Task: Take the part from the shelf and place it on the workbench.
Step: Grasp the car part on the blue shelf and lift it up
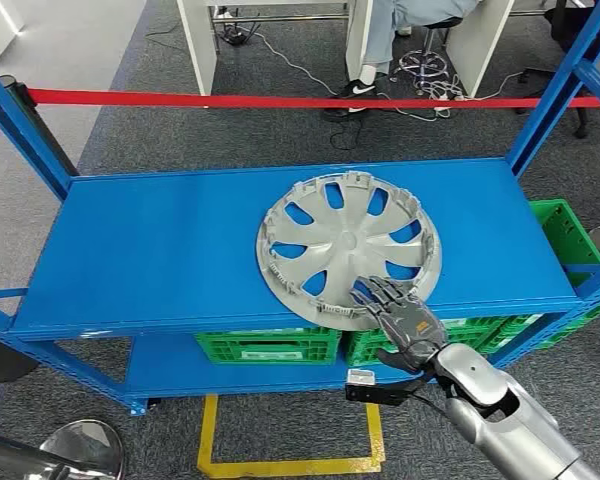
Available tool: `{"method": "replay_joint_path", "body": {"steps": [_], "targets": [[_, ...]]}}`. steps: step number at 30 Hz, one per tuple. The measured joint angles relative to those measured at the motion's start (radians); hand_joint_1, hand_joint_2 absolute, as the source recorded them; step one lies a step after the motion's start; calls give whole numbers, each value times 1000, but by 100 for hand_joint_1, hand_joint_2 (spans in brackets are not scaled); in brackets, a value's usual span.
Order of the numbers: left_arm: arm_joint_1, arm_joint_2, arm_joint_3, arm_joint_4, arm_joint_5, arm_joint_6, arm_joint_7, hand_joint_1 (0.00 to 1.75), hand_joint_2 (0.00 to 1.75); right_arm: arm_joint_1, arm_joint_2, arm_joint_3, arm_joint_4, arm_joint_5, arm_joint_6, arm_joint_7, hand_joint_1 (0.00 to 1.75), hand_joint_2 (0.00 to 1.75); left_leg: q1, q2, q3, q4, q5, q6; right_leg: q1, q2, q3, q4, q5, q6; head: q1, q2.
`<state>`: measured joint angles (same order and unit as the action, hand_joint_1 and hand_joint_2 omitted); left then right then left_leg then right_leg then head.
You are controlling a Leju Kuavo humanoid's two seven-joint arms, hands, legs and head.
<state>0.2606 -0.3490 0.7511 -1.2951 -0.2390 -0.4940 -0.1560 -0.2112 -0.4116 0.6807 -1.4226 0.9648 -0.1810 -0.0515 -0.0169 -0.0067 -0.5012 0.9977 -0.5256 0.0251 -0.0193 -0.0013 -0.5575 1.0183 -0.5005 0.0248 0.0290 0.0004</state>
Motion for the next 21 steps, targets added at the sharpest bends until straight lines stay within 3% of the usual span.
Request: {"method": "replay_joint_path", "body": {"steps": [15,19,21], "targets": [[-10,12,-3,24,10,16,-5,0,175,-92,66,102,67,-58,52,-12,3,175,0,0,0,0,0,0,0,0,0,0,0,0,0,0],[-11,18,-6,33,20,22,-12,0,175,-105,85,128,79,-87,59,-17,112,175,0,0,0,0,0,0,0,0,0,0,0,0,0,0],[-11,20,-6,36,24,22,-12,0,175,-107,90,136,80,-96,59,-19,143,175,0,0,0,0,0,0,0,0,0,0,0,0,0,0]]}}
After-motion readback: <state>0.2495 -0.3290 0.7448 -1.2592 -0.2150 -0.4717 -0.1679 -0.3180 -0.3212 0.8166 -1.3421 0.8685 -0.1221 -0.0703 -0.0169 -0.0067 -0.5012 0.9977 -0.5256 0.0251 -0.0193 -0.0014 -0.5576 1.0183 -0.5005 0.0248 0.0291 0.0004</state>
